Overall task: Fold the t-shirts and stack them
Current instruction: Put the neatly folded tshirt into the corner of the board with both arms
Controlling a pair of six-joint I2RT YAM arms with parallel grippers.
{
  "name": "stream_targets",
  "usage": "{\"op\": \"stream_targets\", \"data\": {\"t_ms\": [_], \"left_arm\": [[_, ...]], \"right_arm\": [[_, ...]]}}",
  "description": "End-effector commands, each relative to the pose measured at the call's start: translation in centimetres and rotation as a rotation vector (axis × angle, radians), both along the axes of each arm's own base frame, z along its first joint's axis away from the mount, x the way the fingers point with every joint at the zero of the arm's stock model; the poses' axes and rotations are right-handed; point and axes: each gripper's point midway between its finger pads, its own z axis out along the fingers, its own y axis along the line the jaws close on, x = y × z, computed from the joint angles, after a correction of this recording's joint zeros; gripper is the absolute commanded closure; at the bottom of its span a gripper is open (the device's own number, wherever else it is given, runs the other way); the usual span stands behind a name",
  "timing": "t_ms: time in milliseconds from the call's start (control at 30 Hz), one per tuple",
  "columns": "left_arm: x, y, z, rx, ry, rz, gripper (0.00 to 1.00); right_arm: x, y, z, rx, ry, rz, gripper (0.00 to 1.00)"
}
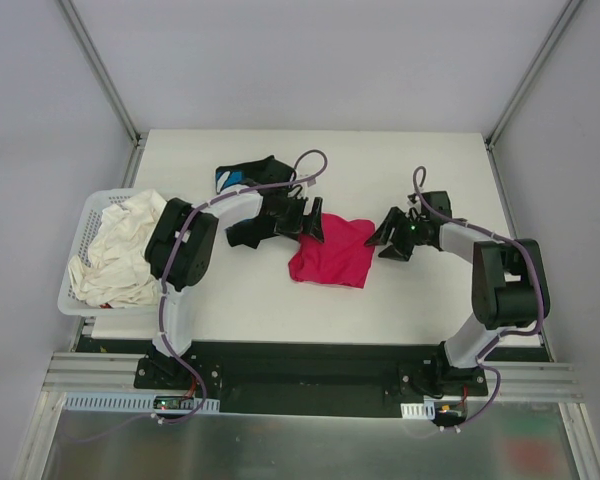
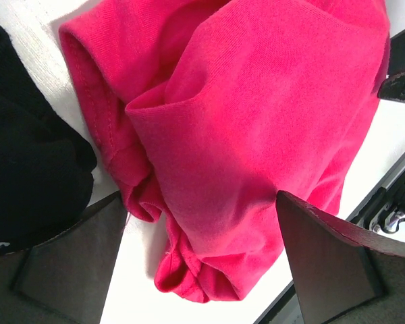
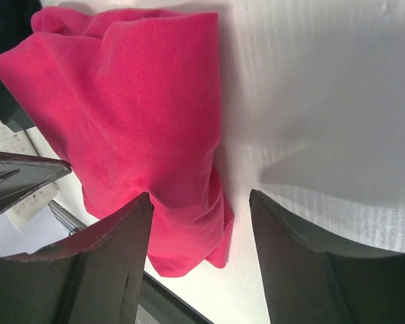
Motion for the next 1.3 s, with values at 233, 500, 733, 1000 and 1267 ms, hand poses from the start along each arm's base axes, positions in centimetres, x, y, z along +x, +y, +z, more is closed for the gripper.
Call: {"op": "stream_targets", "data": {"t_ms": [233, 500, 733, 1000, 1267], "left_arm": [[0.8, -1.2, 0.2, -0.051, 0.0, -0.012, 0.1], [0.5, -1.3, -0.6, -0.056, 0.023, -0.015, 0.1], [0.4, -1.7, -1.0, -0.068, 0.045, -0.017, 0.1], [0.2, -2.5, -0.8, -0.09, 0.056, -0.029, 0.11], [-0.6, -2.6, -0.8, -0.094, 0.062, -0.032, 0.11]], "right_arm": [[0.2, 1.4, 0.1, 0.005, -0.028, 0.036, 0.38], [0.1, 1.7, -1.4, 0.011, -0.003, 0.044, 0.38], [0.3, 2.0, -1.9, 0.023, 0.007, 0.04, 0.38], [0.2, 2.9, -2.3, 0.031, 0.003, 0.053, 0.38], [-0.2, 4.7, -2.8, 0.039, 0.013, 0.082, 0.38]]}}
